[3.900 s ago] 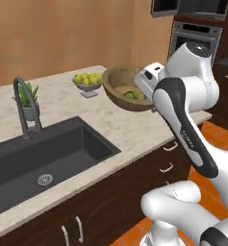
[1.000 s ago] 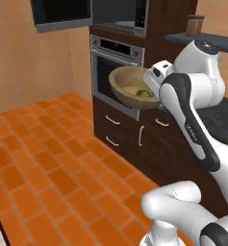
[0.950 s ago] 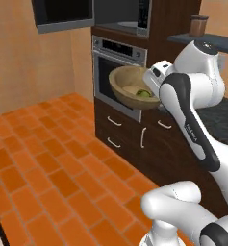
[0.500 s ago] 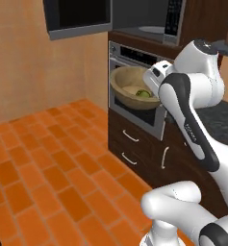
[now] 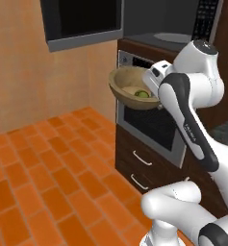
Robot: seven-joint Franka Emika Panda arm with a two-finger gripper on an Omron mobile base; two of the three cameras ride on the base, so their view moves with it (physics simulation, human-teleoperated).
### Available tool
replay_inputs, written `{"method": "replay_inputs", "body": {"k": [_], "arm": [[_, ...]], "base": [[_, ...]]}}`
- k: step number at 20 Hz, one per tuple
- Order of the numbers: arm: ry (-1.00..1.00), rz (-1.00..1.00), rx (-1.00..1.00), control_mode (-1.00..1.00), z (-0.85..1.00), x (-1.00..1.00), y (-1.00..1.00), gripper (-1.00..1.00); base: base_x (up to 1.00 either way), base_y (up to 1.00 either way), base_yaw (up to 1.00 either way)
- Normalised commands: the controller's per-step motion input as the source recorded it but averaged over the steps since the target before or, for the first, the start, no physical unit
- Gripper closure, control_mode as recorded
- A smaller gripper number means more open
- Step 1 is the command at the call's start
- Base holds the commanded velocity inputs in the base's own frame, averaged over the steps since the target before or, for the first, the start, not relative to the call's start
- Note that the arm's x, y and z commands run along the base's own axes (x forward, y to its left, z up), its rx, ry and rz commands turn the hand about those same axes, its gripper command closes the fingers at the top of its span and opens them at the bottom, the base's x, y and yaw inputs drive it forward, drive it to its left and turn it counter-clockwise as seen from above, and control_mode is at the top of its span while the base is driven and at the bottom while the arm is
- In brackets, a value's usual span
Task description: Pick the lime from the sink and place it in the bowl. Then pick the bowl and place it in the microwave. Then close the microwave door and press the start button.
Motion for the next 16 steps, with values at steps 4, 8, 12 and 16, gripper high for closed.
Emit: {"method": "replay_inputs", "body": {"k": [4, 8, 12, 16], "arm": [[0.00, 0.00, 0.00, 1.00, 0.00, 0.00, 0.00, 1.00], [0.00, 0.00, 0.00, 1.00, 0.00, 0.00, 0.00, 1.00], [0.00, 0.00, 0.00, 1.00, 0.00, 0.00, 0.00, 1.00], [0.00, 0.00, 0.00, 1.00, 0.00, 0.00, 0.00, 1.00]], "base": [[0.97, 0.00, -0.02], [0.68, 0.00, -0.11], [0.81, 0.03, -0.21], [1.00, 0.00, -0.18]]}}
